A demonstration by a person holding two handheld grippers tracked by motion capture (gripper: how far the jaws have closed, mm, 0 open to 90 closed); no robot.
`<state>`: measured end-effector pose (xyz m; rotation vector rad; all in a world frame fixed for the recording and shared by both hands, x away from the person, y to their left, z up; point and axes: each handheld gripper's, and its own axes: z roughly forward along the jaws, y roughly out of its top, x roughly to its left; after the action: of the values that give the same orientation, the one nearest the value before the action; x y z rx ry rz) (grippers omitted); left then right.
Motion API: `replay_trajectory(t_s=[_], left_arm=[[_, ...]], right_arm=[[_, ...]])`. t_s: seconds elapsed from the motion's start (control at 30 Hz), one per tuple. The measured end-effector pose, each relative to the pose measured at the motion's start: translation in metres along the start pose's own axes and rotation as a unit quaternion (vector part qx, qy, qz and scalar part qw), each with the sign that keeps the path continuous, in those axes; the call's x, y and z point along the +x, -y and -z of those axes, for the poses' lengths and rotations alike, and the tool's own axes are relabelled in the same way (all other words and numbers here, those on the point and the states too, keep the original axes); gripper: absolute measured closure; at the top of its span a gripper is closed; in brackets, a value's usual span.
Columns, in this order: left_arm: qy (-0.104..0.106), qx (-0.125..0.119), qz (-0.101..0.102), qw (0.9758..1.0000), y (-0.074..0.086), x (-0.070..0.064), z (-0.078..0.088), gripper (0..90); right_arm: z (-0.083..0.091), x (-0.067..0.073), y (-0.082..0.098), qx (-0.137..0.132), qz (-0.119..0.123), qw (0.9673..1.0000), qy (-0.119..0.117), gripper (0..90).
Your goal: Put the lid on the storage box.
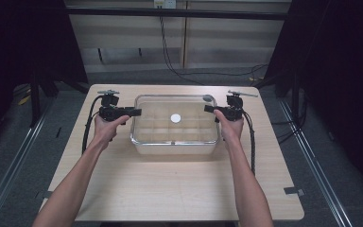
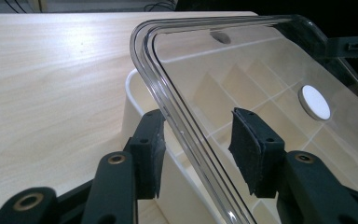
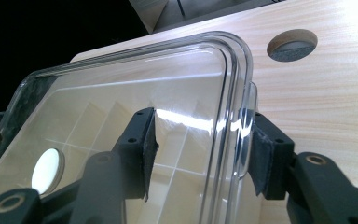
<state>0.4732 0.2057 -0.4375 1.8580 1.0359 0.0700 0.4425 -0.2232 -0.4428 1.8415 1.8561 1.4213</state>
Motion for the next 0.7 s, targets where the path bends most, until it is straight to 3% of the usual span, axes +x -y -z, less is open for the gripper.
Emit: replay_trajectory(t_s=[0.53, 0.7], left_arm=[[0.007, 0.004, 0.016, 0.9998, 0.0074, 0.0021, -0.0047, 51.2], [0.005, 0.013, 0.012, 0.9998, 0.0098, 0.0017, -0.0066, 49.1]], right_arm=[[-0.0026, 0.0031, 0.0026, -0.013, 0.021, 0.9996, 0.014, 45.3], [-0.0011, 0.0041, 0.0029, -0.01, 0.028, 0.9993, 0.021, 41.1]])
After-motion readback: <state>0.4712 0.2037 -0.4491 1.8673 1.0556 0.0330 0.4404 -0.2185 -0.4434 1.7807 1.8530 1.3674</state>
